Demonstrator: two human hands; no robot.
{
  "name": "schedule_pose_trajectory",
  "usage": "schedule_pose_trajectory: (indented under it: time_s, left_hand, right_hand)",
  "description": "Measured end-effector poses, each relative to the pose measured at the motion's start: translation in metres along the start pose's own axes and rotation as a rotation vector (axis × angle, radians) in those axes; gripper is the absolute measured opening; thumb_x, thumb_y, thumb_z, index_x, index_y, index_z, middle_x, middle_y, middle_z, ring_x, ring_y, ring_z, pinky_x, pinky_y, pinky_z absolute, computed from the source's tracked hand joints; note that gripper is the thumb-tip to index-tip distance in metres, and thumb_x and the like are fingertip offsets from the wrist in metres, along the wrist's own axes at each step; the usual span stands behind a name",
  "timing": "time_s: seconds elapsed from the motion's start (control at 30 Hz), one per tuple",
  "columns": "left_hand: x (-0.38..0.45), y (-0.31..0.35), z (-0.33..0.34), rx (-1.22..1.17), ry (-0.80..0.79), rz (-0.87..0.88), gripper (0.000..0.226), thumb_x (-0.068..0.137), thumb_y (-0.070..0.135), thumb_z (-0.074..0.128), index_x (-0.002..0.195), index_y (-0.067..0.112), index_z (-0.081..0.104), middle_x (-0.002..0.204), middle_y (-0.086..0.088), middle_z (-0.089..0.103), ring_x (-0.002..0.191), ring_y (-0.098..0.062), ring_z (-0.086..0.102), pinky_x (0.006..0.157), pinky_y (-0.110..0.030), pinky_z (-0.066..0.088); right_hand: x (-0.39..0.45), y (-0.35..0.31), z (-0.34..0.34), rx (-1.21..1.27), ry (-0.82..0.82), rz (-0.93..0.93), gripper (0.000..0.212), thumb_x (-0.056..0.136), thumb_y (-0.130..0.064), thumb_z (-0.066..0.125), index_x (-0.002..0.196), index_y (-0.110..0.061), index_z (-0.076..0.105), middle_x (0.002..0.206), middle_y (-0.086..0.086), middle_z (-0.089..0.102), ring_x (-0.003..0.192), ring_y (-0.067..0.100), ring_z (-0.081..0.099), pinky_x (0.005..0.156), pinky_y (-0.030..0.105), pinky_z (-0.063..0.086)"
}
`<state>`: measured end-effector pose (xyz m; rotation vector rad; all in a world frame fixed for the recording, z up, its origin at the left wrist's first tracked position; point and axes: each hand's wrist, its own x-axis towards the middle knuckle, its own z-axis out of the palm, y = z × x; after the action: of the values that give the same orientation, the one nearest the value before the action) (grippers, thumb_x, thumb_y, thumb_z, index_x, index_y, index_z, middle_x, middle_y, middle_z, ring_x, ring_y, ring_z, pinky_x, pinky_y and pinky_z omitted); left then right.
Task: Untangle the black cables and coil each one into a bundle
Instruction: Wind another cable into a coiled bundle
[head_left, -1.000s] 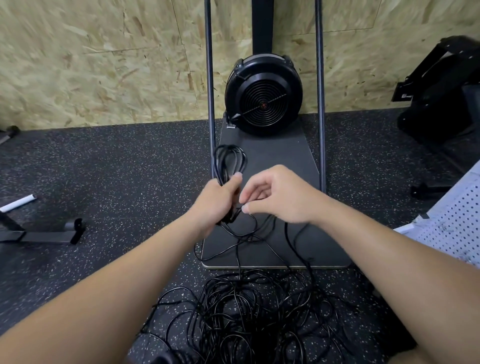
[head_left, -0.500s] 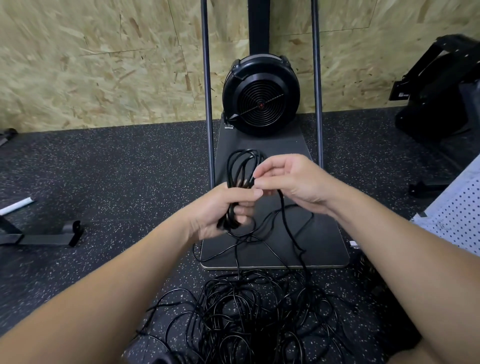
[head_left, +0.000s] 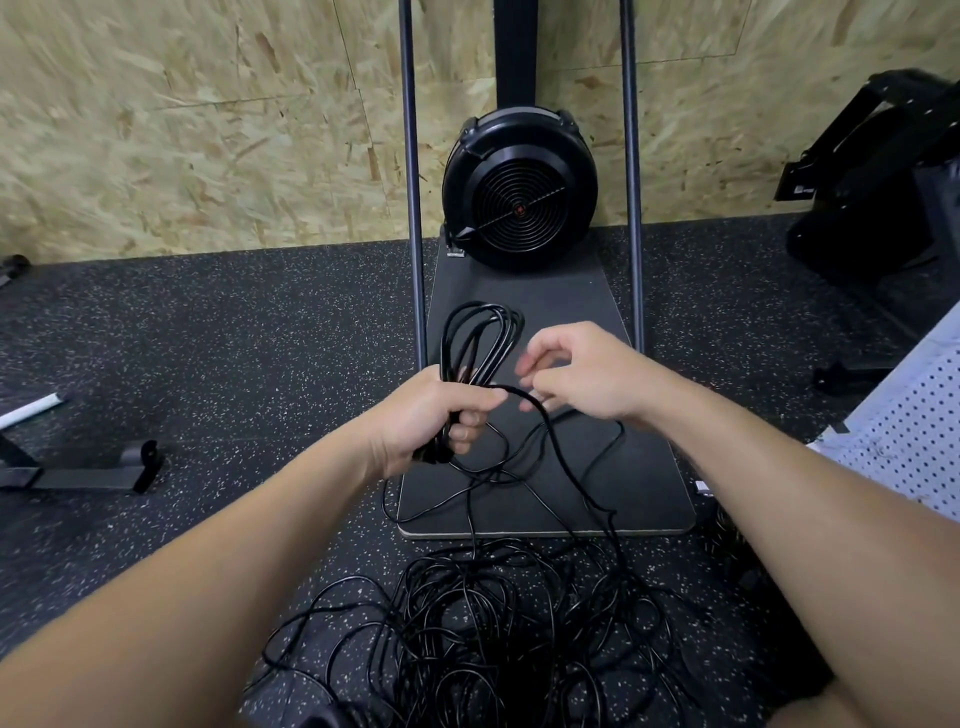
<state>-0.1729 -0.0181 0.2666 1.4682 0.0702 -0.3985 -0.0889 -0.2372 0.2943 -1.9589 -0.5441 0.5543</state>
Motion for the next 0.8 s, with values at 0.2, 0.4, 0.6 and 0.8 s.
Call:
schedule_pose_trajectory:
  time_s: [0.2, 0.4, 0.6, 0.8]
  left_hand:
    - [0.000, 0.004, -0.005, -0.025, 0.112, 0.099, 0.039, 0.104, 0.016, 0.071, 0.075, 0.024, 0.047, 0.070, -0.001, 0.036, 0.057, -0.013, 0.031, 0.054, -0.025, 0.030]
    - [0.001, 0.003, -0.015, 0.065, 0.276, 0.126, 0.042, 0.091, 0.039, 0.089, 0.079, 0.026, 0.052, 0.072, -0.004, 0.038, 0.062, -0.017, 0.034, 0.058, -0.030, 0.031]
    - [0.000, -0.004, 0.002, 0.188, 0.217, 0.171, 0.055, 0.087, 0.057, 0.086, 0.083, 0.014, 0.052, 0.075, -0.010, 0.041, 0.068, -0.024, 0.038, 0.062, -0.038, 0.030]
    - [0.002, -0.014, 0.033, 0.325, 0.187, 0.240, 0.030, 0.100, 0.032, 0.080, 0.096, 0.005, 0.068, 0.086, -0.005, 0.068, 0.081, -0.013, 0.065, 0.079, -0.029, 0.051]
  right_hand:
    - [-0.001, 0.028, -0.003, -0.406, -0.319, 0.108, 0.026, 0.107, -0.041, 0.068, 0.102, -0.020, 0.081, 0.105, -0.006, 0.084, 0.083, 0.011, 0.065, 0.081, 0.029, 0.050]
    - [-0.003, 0.007, -0.010, -0.205, -0.090, 0.005, 0.025, 0.106, -0.021, 0.067, 0.091, -0.008, 0.082, 0.091, 0.005, 0.083, 0.070, 0.016, 0.058, 0.071, 0.035, 0.052]
    - [-0.006, -0.018, 0.007, 0.274, 0.068, -0.079, 0.026, 0.109, -0.013, 0.067, 0.101, 0.011, 0.076, 0.083, 0.014, 0.074, 0.067, 0.017, 0.063, 0.065, 0.026, 0.058]
    - [-0.005, -0.031, 0.014, 0.237, 0.203, -0.027, 0.024, 0.109, -0.017, 0.062, 0.101, 0.000, 0.076, 0.074, 0.010, 0.076, 0.067, 0.025, 0.076, 0.080, 0.045, 0.067]
